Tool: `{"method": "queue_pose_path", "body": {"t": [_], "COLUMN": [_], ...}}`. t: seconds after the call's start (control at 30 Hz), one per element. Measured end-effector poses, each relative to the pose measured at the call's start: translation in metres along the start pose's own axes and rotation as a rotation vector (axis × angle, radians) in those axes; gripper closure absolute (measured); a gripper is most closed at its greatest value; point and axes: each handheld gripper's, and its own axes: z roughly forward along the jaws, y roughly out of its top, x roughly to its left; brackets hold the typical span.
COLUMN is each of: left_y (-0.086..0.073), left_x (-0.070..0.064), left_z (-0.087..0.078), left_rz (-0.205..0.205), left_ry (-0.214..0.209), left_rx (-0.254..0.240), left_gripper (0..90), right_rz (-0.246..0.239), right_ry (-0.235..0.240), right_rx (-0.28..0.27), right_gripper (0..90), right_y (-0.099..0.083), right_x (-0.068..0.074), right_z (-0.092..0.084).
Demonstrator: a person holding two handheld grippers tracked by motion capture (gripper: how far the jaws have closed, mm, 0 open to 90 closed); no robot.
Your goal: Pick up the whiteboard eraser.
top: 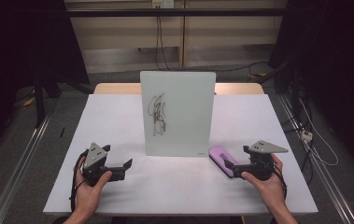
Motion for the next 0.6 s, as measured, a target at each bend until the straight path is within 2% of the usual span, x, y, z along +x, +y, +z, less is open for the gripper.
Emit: {"method": "queue_pose_path", "body": {"t": [0.07, 0.3, 0.6], "left_y": [0.000, -0.001, -0.001], "left_x": [0.000, 0.004, 0.001], "left_z": [0.000, -0.004, -0.002], "left_rz": [-0.006, -0.008, -0.004], "left_ry": [0.001, 0.012, 0.002], "left_rx": [-0.004, -0.008, -0.007], "left_gripper": [4.5, 4.5, 4.5], "right_rz": [0.000, -0.023, -0.060], "right_ry": [0.023, 0.043, 0.062], "right_rx": [0.022, 0.076, 0.145], "right_gripper": [8.6, 11.1, 11.5], "right_y": [0.003, 0.015, 0.048], "right_x": [0.001, 0.005, 0.003], "right_z": [0.002, 0.008, 0.014]}}
